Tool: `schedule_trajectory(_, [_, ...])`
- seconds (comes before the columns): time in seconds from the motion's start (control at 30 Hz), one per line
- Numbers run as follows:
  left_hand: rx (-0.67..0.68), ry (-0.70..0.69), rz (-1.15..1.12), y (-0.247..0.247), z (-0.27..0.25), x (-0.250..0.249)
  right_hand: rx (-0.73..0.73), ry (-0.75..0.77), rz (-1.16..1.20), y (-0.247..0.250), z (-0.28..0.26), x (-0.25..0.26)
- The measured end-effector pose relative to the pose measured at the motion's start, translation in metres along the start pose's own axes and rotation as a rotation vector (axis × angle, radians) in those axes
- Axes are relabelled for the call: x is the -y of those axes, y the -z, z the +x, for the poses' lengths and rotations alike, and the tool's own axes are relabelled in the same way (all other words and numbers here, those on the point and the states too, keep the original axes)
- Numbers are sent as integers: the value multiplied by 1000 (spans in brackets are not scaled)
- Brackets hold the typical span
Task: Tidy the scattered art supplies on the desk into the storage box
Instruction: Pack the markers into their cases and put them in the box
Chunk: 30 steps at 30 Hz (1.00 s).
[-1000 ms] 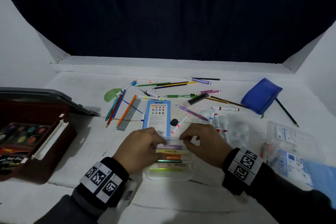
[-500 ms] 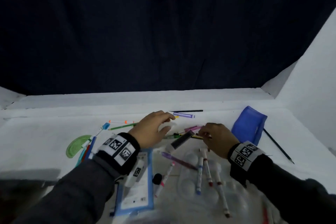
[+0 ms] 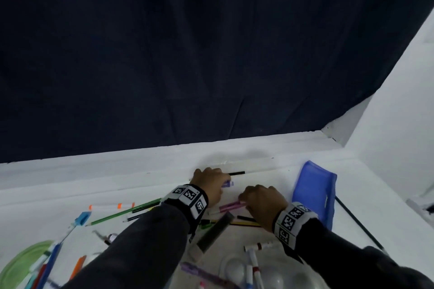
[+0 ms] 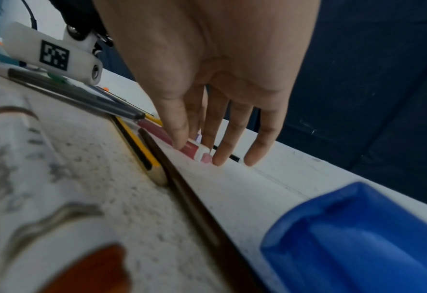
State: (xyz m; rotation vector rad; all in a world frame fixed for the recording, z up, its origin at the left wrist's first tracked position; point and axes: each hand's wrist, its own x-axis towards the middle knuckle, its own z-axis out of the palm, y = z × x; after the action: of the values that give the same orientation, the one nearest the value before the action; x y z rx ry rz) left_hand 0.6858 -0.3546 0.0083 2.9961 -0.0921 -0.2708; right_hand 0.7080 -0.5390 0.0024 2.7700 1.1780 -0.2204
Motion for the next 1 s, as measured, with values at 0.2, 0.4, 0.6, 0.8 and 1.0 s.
schedule_trajectory(0.2, [-28, 10, 5, 0, 1, -4, -26, -49, -61, 8, -8, 1])
schedule_trajectory(0.4, [-244, -7, -315, 30, -31, -1, -146, -120, 148, 29, -36, 0])
schedule_trajectory(0.6, [-526, -19, -630, 83, -110, -14, -444, -135, 529, 55, -80, 18])
schedule_trajectory(0.8, [-758, 16, -1064, 91, -228, -36, -579, -14, 910, 66, -138, 57])
schedule_trajectory(1.0, [-809, 78, -1335, 57, -331, -49, -503, 100, 1033, 52, -195, 94])
